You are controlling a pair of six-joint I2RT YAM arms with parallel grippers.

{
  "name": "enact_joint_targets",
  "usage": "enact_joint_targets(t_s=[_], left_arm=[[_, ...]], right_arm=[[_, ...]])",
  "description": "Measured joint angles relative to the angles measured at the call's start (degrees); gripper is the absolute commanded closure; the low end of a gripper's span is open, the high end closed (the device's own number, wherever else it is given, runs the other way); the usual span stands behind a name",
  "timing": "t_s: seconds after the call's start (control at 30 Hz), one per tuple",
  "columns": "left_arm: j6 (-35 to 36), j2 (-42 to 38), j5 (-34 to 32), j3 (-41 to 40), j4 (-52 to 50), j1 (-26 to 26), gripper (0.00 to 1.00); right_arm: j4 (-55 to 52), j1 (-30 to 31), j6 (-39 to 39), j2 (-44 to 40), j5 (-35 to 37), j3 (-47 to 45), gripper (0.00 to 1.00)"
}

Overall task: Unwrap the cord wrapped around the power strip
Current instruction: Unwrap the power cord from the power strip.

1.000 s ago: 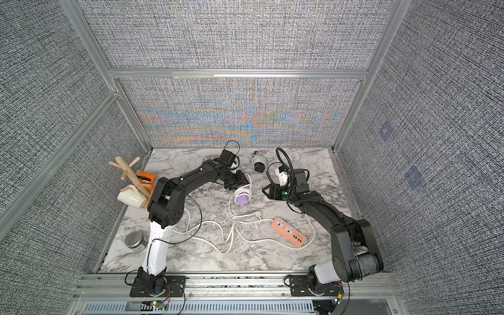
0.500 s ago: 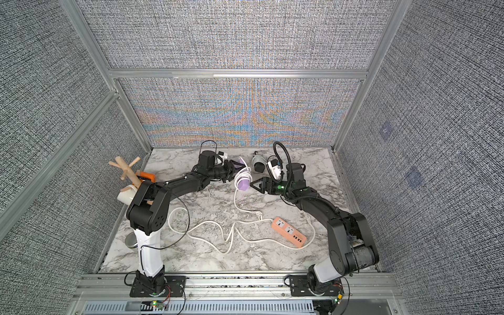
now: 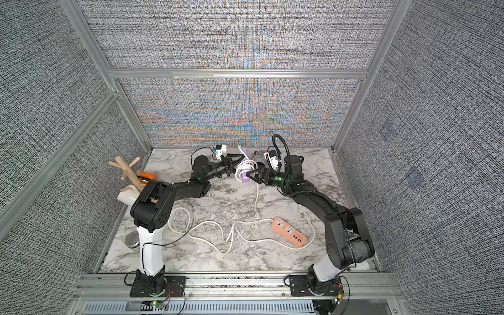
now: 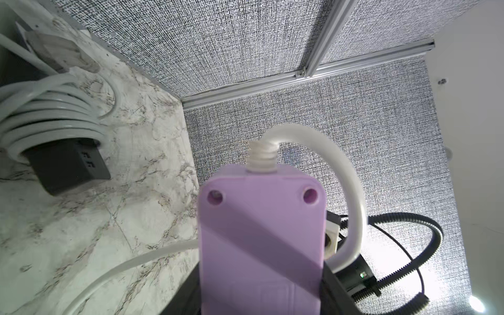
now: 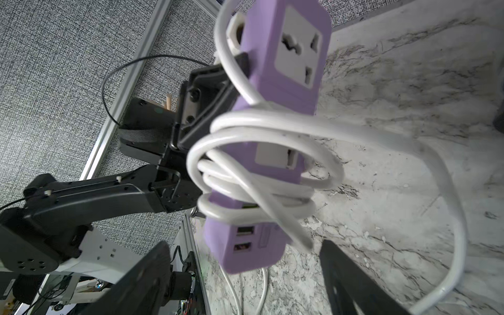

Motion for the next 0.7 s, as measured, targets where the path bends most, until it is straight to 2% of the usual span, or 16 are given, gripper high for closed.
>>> enact_joint_targets(t_s=[0.23, 0.4, 0.53, 0.7], left_arm=[[-7.0, 3.7, -2.6, 0.5, 4.4, 0.6, 1.0], [-8.9, 3.5, -2.3, 0.5, 4.6, 0.6, 1.0], [-10.1, 2.8, -1.9, 0.3, 3.9, 0.6, 1.0], [-10.4, 1.6, -0.4, 0.0, 2.5, 0.6, 1.0]], right_arm=[[-8.0, -6.4, -10.0, -3.3, 1.9, 0.4, 0.36], [-13.0, -7.4, -18.4, 2.7, 7.3, 4.4, 0.38], [-9.9, -6.4, -21.6, 6.9, 8.9, 5.4, 0.38], [-1.2, -4.6, -20.8, 11.0, 10.0, 4.2, 0.38]])
